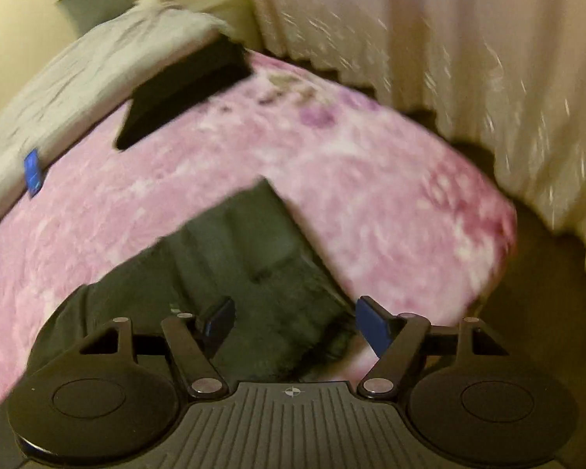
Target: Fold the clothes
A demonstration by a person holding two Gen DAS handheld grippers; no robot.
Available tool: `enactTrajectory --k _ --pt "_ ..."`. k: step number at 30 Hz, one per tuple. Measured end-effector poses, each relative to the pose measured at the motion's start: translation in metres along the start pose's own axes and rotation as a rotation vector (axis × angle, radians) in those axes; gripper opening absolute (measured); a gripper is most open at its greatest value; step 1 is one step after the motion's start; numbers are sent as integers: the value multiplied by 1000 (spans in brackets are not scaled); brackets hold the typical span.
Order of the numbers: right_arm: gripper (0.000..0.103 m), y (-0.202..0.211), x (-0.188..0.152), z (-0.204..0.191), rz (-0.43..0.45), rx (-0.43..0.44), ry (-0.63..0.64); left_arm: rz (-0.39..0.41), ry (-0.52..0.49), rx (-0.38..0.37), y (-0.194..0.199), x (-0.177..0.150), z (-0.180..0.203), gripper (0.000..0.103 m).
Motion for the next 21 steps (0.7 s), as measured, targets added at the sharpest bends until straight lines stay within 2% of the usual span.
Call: enactTrajectory --k 2,5,7,9,10,13,14,16,18,21 --pt "72 5 8 -33 20 33 77 10 107 -24 10 -11 -14 10" --pt "72 0 8 -95 3 120 155 42 318 -52 20 -26 -45 19" --pt "72 -6 2 -147 -21 182 229 60 448 -62 16 -34 -70 28" --pt "72 -13 -5 -199 -46 244 302 79 562 -69 5 -42 -99 31" --pt "72 -18 -8 -224 -59 270 340 93 585 -71 -3 -42 -111 32" --pt "77 -37 -21 -297 -122 330 464 150 605 -79 -27 -39 -144 34" --pt "84 -45 -28 -321 -144 351 521 176 596 -85 -34 -36 -155 35" --pt "85 -59 -41 -367 -179 380 641 232 571 -121 -49 -28 -175 37" --pt "85 -74 -50 -400 -206 401 708 271 536 -188 -63 -17 -189 39" --pt "85 -94 -57 -435 -243 419 746 274 476 -318 -90 -10 -200 36"
Point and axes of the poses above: each gripper's, at about its wrist camera, not at the fingertips, and y roughly against the way its jaws point, z to its right, x to its top, the point moved 5 cm from there along -y, roughly the way its jaws point, and after that the axes turned 12 degrees about y, right-handed, at the moved point
